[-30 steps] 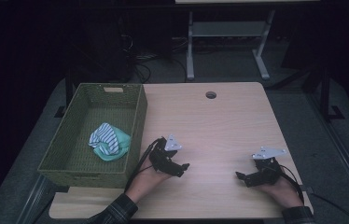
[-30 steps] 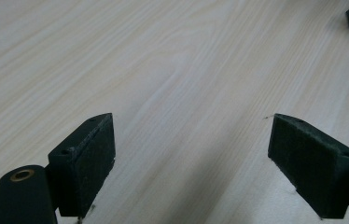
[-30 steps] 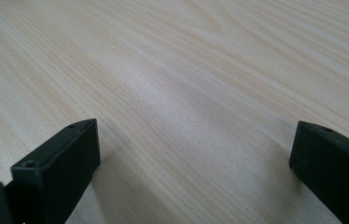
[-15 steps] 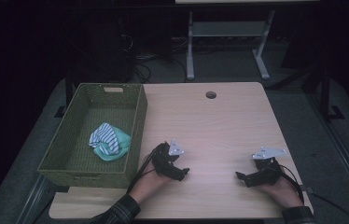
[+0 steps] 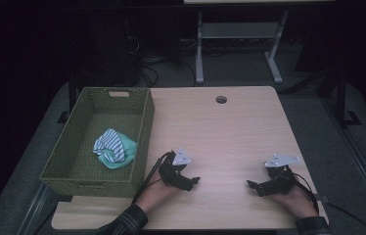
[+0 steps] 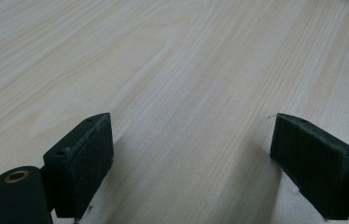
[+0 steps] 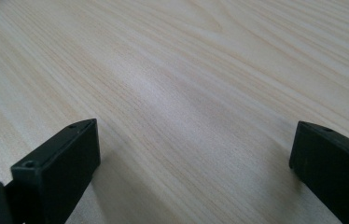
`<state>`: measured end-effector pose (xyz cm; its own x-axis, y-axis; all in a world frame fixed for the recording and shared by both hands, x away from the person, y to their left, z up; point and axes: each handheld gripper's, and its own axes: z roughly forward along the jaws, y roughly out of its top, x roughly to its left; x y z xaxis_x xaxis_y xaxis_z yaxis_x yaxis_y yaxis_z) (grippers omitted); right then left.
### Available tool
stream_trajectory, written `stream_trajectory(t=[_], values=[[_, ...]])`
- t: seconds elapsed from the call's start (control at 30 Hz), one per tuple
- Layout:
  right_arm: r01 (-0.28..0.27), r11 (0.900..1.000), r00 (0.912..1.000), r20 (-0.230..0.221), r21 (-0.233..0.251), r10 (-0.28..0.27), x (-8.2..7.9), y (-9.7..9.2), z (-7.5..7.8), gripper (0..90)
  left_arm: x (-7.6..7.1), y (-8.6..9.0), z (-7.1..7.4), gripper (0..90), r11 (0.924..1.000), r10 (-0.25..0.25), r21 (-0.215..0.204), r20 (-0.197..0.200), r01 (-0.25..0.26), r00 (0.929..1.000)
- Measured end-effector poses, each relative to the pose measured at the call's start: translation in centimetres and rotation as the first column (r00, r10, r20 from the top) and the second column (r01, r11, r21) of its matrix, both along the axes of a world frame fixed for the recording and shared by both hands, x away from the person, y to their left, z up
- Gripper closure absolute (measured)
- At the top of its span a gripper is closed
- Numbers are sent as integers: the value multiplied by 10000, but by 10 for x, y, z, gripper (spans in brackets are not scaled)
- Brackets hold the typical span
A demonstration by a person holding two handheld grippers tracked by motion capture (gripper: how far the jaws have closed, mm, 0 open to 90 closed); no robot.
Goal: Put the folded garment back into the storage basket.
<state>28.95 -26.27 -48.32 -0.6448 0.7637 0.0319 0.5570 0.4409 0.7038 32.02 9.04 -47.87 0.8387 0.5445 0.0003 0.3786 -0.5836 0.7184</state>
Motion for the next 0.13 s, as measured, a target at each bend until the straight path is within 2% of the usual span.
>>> stream_trajectory(t=[0.13], values=[[-11,10000,10000,18,-10,11,0,0,0,15,0,0,0,125,10000,-7,2,-1,7,10000]])
